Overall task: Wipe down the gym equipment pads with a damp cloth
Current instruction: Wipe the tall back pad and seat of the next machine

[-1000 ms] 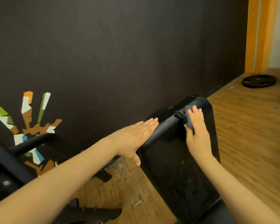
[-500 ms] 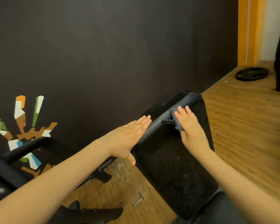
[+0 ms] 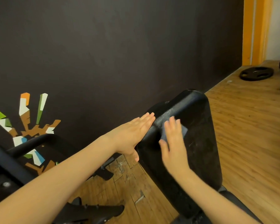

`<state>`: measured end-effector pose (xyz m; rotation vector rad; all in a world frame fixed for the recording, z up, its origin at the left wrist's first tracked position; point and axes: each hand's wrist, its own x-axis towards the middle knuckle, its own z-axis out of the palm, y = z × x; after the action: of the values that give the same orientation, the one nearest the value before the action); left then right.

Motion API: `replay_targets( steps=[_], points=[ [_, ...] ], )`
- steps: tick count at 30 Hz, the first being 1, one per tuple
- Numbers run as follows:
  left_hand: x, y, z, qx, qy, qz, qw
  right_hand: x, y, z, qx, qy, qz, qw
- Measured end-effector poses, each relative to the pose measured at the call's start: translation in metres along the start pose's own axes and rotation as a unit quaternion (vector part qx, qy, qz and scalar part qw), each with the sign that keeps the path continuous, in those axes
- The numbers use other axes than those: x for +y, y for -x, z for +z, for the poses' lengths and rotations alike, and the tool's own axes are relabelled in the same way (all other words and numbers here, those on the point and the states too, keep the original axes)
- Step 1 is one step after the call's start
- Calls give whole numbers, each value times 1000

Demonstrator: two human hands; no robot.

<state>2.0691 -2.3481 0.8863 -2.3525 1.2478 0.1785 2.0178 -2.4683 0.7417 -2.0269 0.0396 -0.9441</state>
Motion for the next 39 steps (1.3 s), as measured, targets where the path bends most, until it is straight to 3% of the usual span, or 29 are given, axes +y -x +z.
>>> replay_targets(
  steps=[4,7,9,12,14,18,22,26,30,33,36,39],
  points=[
    [1,0,-1,0,5,-9,1000,2,28,-1,-125,181,-208,953],
    [3,1,-2,0,1,-12,1000,34,7,-20,-152,218,-274,924],
    [4,1,-2,-6,-6,-15,1000,50,-12,-33,-119,208,-214,947],
    [3,0,-3,-13,4,-24,1000,40,-24,-37,-65,135,-26,988],
    [4,1,-4,-14,3,-26,1000,17,-12,-23,-49,74,5,996],
    [6,2,-5,-15,6,-28,999,-17,26,7,-83,97,-154,980],
    [8,1,-6,-21,-19,-38,999,1,20,6,-89,119,-215,965],
    [10,1,-6,-23,-28,-47,998,25,32,-2,-125,152,-242,950],
    [9,1,-5,-18,-22,-44,999,9,37,1,-101,144,-239,955],
    [8,1,-5,-14,-14,-43,999,0,34,10,-85,141,-294,941],
    [8,1,-4,-24,-16,-43,999,29,32,6,-131,167,-332,919],
    [7,1,-5,-19,10,-45,999,56,18,-12,-139,212,-289,923]
  ],
)
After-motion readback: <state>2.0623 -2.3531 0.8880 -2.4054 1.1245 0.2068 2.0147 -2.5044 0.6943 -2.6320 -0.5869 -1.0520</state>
